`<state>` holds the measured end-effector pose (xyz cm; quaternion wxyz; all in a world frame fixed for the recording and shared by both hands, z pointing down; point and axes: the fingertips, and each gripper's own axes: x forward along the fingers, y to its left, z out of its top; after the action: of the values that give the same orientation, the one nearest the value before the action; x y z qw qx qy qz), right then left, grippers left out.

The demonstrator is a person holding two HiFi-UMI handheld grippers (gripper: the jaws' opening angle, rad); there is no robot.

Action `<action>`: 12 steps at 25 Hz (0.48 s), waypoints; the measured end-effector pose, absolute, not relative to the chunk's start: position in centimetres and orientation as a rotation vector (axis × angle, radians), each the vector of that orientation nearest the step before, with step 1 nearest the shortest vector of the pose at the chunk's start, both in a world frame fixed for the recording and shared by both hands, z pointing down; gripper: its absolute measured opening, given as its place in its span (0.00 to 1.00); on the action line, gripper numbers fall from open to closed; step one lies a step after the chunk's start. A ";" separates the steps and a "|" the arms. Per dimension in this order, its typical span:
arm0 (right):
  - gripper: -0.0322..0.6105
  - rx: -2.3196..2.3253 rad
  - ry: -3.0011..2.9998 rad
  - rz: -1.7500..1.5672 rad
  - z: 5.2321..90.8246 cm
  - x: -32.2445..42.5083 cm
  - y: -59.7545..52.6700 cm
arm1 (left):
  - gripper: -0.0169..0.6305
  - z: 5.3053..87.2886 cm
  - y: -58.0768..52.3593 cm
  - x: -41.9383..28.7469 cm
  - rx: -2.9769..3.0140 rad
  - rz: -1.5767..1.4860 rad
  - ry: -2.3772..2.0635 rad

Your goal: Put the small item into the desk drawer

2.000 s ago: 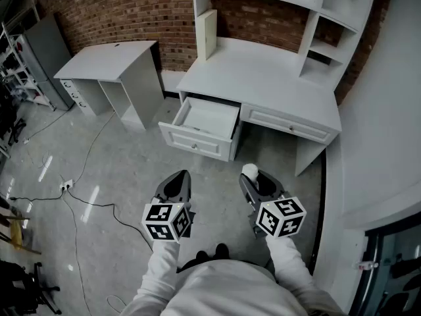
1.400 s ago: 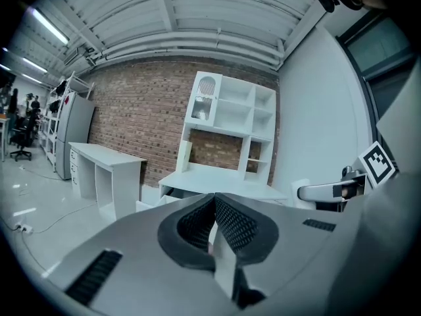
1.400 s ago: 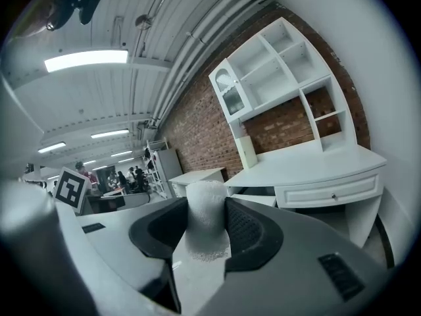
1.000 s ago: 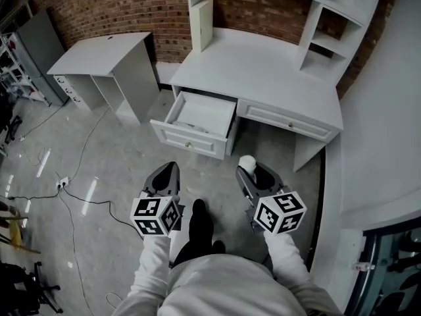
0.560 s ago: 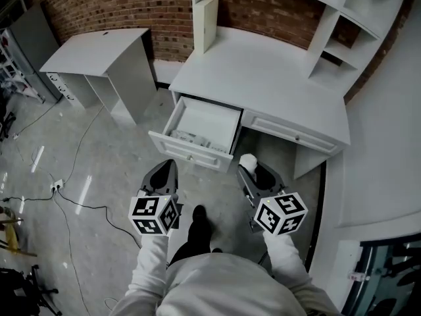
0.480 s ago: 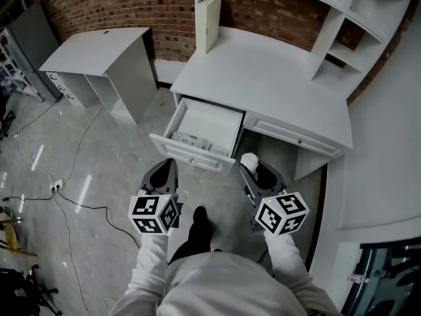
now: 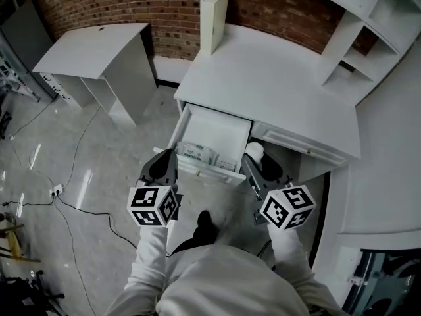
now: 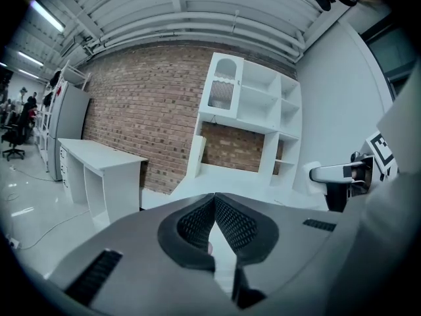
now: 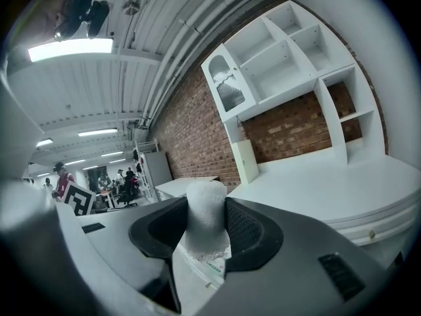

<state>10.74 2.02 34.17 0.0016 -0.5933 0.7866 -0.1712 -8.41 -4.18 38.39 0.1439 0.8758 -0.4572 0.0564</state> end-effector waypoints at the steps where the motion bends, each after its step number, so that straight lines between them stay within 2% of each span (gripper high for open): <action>1: 0.35 -1.863 2.468 -0.535 34.1 10.5 1.3 | 0.05 38.4 -4.8 -8.6 2.523 0.164 -1.312; 12: 0.35 -1.923 2.446 -0.515 34.1 9.7 -2.9 | 0.05 38.5 -10.0 -10.0 2.538 0.139 -1.304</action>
<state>9.69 -2.93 34.15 -0.0059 -0.6097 0.7756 -0.1634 -10.02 -9.96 38.45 0.1419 0.8794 -0.4519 0.0480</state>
